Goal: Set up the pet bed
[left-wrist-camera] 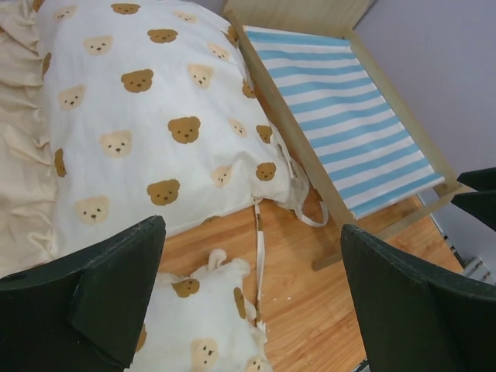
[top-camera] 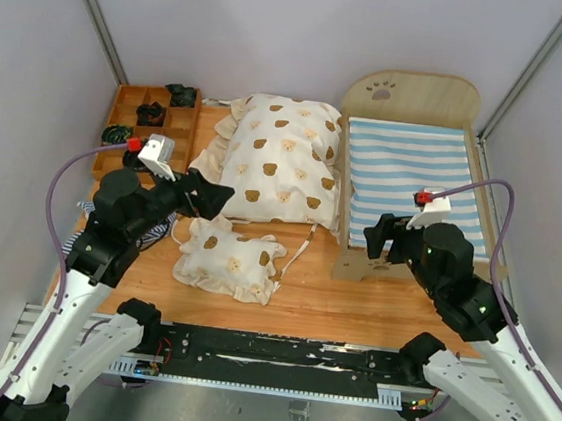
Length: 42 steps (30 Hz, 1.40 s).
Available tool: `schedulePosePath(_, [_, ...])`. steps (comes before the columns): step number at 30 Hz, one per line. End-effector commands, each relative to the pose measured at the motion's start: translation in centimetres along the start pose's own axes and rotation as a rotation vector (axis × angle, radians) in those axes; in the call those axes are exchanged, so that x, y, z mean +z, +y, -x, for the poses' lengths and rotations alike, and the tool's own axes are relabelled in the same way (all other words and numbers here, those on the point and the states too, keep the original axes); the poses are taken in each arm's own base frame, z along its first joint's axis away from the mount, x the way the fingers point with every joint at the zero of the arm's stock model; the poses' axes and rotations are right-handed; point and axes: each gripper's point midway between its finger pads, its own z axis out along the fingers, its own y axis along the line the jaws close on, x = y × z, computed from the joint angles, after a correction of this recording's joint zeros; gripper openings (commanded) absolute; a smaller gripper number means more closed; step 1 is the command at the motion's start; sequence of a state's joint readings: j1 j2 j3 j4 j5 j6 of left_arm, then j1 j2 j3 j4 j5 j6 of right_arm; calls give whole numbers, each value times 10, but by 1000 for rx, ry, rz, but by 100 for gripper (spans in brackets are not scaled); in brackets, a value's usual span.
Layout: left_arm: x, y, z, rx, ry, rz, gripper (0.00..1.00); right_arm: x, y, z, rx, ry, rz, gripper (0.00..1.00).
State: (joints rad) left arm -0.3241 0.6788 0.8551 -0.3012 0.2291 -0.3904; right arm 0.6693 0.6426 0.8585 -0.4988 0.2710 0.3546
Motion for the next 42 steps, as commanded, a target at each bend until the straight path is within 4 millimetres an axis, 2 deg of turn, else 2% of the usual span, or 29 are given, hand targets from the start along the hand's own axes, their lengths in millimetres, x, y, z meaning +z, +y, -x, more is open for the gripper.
schedulePosePath(1, [-4,1,2,10,-34,1,99,3,6,0,15,-8,18,75])
schedulePosePath(3, [-4,6,-2,9,-31,22,99,6,9,-1,34,-4,24,75])
schedulePosePath(7, [-2,20,-15,12,-11,74,99,21,33,1,70,31,105,73])
schedulePosePath(11, [-1,36,-29,16,14,133,99,48,66,8,97,115,175,69])
schedulePosePath(15, [-2,43,-33,9,11,164,99,84,97,30,105,101,170,68])
schedulePosePath(19, [-7,44,-33,32,-12,164,99,139,119,27,62,110,78,68])
schedulePosePath(24, [-13,47,-30,43,-31,183,99,209,128,17,-18,122,-52,73])
schedulePosePath(25, [-14,47,-29,44,-36,188,99,222,131,23,-33,108,-72,74])
schedulePosePath(29, [-17,48,-27,47,-46,194,99,272,120,4,-129,122,-226,75])
schedulePosePath(30, [-17,47,-26,49,-47,190,99,288,118,-14,-174,153,-253,75])
schedulePosePath(32, [-18,48,-27,52,-48,196,99,310,116,-32,-257,187,-270,72])
schedulePosePath(35, [-19,50,-26,53,-48,209,99,326,116,-40,-341,232,-273,61])
schedulePosePath(36, [-19,50,-26,54,-50,208,99,327,116,-37,-361,233,-270,54])
schedulePosePath(37, [-20,50,-26,54,-53,208,99,327,116,-32,-377,225,-265,39])
schedulePosePath(38, [-20,50,-26,57,-53,207,99,325,117,-24,-391,210,-257,23])
schedulePosePath(40, [-20,50,-25,59,-56,209,99,316,119,-1,-415,168,-237,2])
schedulePosePath(42, [-20,50,-26,60,-54,210,99,303,125,22,-444,130,-187,0])
